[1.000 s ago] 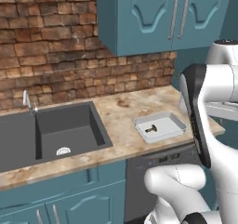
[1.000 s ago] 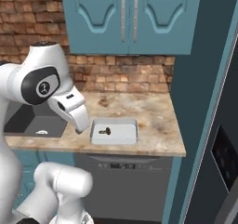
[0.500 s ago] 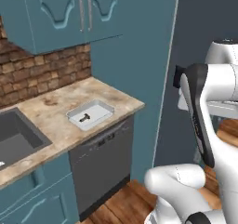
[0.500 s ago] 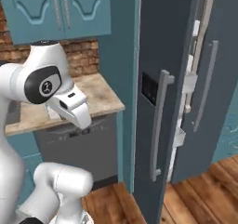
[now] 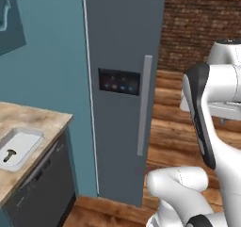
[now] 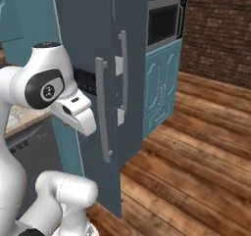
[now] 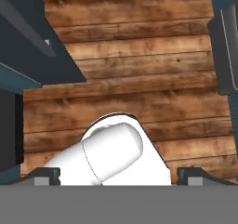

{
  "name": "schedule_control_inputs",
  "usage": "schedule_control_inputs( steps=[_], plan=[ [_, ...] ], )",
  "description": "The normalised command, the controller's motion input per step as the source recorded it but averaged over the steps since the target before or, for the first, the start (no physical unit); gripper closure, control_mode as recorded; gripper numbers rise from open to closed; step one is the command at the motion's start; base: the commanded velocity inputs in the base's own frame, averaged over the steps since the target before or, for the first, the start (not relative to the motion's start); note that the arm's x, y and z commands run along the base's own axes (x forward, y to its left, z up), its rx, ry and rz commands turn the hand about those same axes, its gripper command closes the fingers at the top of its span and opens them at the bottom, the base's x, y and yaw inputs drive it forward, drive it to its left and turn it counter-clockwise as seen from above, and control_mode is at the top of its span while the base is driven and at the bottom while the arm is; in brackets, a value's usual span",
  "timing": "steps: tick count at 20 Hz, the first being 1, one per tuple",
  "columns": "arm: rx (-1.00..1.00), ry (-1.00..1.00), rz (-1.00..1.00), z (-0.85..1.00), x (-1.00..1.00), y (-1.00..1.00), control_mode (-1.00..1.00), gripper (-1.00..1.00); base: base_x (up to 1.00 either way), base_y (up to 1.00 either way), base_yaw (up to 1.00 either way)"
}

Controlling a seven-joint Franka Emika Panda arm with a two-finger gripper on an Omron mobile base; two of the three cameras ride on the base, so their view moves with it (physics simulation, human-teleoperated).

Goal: Take the bell pepper and mushroom out of the freezer and place them in the tupperware container on the counter. Then put the tupperware containing the vegetables back in the freezer.

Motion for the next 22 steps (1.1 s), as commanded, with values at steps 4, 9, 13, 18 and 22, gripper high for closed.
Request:
schedule_control_inputs(
  steps=[4, 9, 13, 18, 22],
  plan=[
    [0.0, 0.0, 0.0, 0.0, 0.0, 0.0, 1.0, -1.0, 0.53, -0.6, -0.59],
    [0.0, 0.0, 0.0, 0.0, 0.0, 0.0, 1.0, -1.0, 0.81, -0.64, -0.49],
    [0.0, 0.0, 0.0, 0.0, 0.0, 0.0, 1.0, -1.0, 1.0, -0.58, -0.21],
    [0.0, 0.0, 0.0, 0.0, 0.0, 0.0, 1.0, -1.0, 1.0, -0.68, 0.14],
    [0.0, 0.0, 0.0, 0.0, 0.0, 0.0, 1.0, -1.0, 1.0, -0.36, 0.57]
  ],
)
